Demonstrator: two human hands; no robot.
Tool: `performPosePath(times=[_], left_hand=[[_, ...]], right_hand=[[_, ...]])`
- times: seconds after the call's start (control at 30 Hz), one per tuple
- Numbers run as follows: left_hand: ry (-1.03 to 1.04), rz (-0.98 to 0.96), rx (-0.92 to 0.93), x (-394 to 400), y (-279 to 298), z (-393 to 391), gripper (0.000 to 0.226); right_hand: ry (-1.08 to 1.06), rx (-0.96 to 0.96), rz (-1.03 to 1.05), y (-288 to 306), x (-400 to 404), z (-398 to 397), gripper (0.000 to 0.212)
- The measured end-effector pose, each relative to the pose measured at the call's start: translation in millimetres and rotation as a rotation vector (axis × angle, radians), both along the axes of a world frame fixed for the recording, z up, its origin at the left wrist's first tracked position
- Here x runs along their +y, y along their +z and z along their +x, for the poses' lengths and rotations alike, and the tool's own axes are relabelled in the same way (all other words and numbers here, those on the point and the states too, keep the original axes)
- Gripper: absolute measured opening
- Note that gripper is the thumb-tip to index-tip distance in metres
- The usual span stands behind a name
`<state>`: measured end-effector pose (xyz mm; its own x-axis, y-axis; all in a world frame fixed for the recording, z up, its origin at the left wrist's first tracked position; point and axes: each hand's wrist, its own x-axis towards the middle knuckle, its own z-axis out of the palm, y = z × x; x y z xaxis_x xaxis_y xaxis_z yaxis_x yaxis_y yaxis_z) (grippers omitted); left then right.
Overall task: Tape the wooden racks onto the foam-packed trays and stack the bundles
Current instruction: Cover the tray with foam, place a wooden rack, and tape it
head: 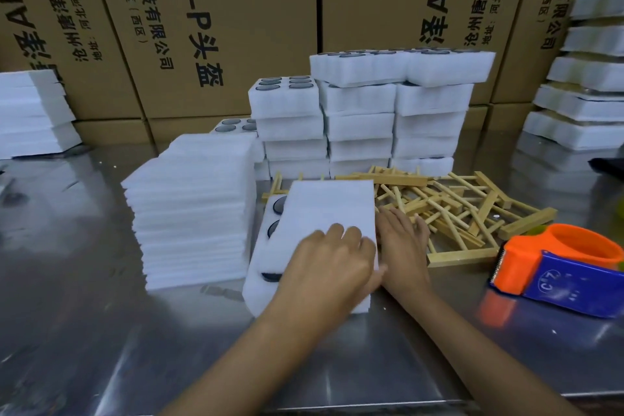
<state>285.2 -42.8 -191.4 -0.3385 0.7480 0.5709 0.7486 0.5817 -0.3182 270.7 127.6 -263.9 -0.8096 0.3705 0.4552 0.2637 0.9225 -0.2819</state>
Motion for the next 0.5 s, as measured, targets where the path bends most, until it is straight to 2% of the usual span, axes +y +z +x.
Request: performPosePath(times=[0.07,0.13,0.2,0.27,0.33,0.4,0.43,0.5], left_hand=[[0.024,0.001,-0.164,1,-6,2,0.054],[0.058,0.141,-0.335,-6,-2,-3,0.065],[0.141,0.304,-0.397,-21,3,-13,0.057],[0.310,0.362,-0.457,-41,-1,-31,0.044],[0.419,0.431,-0.738,-57,-12,-44,0.048],[0.387,0.550,-1.087,-61,-24,-47,0.065],[0.352,0.603,-1.164,-60,-29,-47,0.070],[0.287,0.709,-1.206,-57,-34,-45,0.070]], right_hand=[[0.025,0.024,-0.004,1,2,2,0.033],[0.041,0.045,-0.015,1,2,3,0.028],[0.017,0.054,-0.004,1,2,2,0.026],[-0.021,0.033,0.056,1,4,0,0.027],[-0.030,-0.033,0.168,5,9,-4,0.025],[-0.003,-0.108,0.269,12,16,-9,0.024],[0.011,-0.136,0.313,17,18,-11,0.026],[0.009,-0.160,0.385,29,24,-11,0.029]])
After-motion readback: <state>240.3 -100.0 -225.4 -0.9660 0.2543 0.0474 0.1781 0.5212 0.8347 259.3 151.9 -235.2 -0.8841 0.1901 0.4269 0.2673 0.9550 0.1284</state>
